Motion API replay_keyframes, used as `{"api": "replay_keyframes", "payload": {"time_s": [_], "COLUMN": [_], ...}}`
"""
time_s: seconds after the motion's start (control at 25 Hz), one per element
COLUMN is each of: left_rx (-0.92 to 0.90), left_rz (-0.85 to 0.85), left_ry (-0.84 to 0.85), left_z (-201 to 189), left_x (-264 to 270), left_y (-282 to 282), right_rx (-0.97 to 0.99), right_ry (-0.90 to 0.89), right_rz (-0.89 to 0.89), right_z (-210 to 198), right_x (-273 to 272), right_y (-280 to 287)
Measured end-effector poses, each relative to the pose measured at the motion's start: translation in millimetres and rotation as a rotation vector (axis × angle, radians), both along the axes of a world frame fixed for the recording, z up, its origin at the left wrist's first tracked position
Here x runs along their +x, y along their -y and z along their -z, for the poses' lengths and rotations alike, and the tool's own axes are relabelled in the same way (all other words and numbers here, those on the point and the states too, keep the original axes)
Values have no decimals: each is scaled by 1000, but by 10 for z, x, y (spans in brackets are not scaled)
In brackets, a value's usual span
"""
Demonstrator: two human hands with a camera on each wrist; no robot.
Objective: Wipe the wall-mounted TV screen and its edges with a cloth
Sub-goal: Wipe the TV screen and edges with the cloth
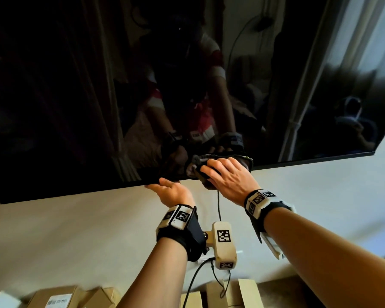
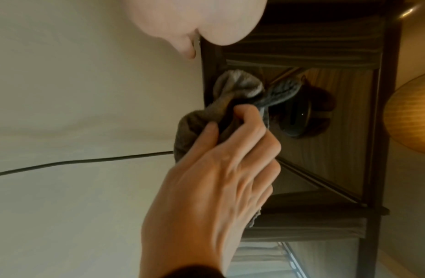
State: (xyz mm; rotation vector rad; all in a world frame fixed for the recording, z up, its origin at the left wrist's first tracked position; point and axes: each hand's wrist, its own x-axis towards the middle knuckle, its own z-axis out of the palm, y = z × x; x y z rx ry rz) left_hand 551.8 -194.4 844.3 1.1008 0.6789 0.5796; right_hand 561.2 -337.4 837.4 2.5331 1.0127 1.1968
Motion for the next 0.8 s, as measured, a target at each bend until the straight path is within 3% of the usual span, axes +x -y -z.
{"api": "replay_keyframes", "payload": {"time_s": [0.16, 0.4, 0.8], "left_rx": [-52, 99, -9], "left_rz": [5, -51, -47], "left_ry": [-31, -72, 39], "left_z": [-53, 94, 54], "left_x": [1, 183, 213], "left_y": [284, 1134, 2760], "right_rx": [10, -7, 14], "right_ry": [-8, 18, 42], "right_rz": [19, -4, -24], "right_z": [-26, -25, 32], "right_x": [-3, 73, 189], "right_y": [409, 1193, 2671]}}
